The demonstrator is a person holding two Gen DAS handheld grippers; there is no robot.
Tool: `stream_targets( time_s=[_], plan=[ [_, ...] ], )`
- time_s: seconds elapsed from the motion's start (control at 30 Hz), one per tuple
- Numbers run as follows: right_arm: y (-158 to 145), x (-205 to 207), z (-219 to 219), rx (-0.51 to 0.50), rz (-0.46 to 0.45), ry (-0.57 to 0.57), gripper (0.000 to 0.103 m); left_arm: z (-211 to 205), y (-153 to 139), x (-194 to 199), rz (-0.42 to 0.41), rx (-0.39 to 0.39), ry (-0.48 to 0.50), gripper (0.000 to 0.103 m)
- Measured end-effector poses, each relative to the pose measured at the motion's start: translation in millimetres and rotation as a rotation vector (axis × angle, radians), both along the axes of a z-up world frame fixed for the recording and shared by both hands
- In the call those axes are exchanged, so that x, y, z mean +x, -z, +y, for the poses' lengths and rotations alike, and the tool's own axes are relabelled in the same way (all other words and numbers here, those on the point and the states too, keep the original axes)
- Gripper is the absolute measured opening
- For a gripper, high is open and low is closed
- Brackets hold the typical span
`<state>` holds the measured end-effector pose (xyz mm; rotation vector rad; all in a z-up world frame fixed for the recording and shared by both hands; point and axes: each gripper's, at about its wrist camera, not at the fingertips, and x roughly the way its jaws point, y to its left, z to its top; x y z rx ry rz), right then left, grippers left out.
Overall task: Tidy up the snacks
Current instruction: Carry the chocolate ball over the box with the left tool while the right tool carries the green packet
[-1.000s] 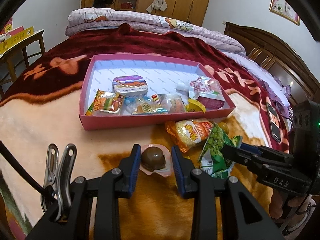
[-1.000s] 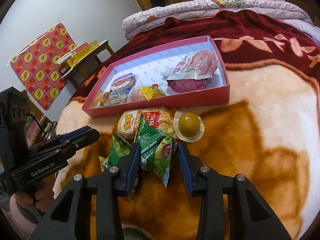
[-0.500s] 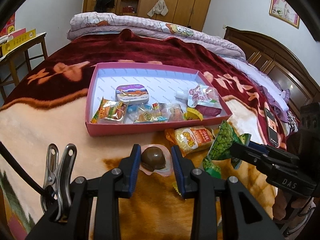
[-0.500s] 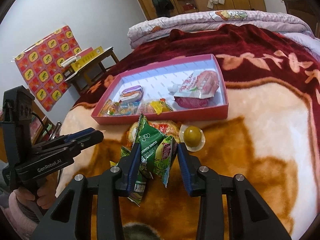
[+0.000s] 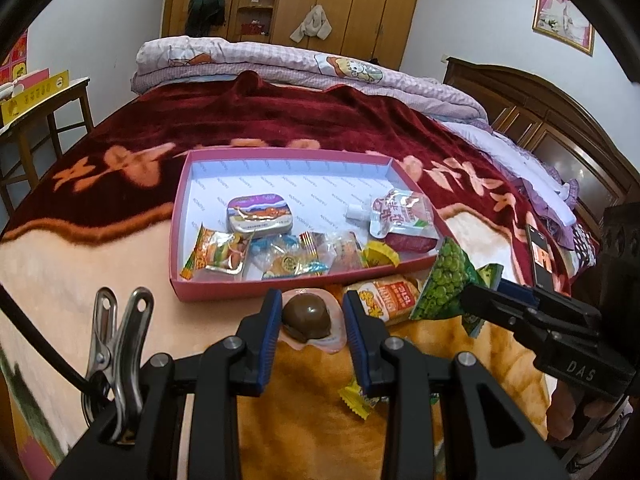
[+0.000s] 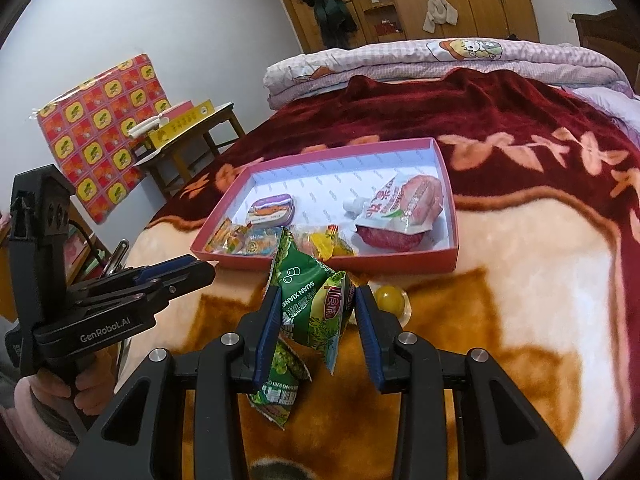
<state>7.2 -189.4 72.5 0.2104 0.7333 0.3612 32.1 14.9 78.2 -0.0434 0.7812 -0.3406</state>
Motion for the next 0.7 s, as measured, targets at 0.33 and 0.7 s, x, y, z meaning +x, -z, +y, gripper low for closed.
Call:
stream_targets(
  time_s=[0.33, 0.7],
  plan=[
    [-8.4, 12.9, 1.1, -0.019, -0.019, -0.004, 0.038, -4.2, -4.7, 16.2, 0.0, -0.011, -0.001, 0.033],
    [-11.2, 27.8, 0.1, -0.018, -0.021, -0.001, 0.038, -18.2, -9.3, 40.3, -0.016, -0.003, 0.011, 0.033]
  ],
)
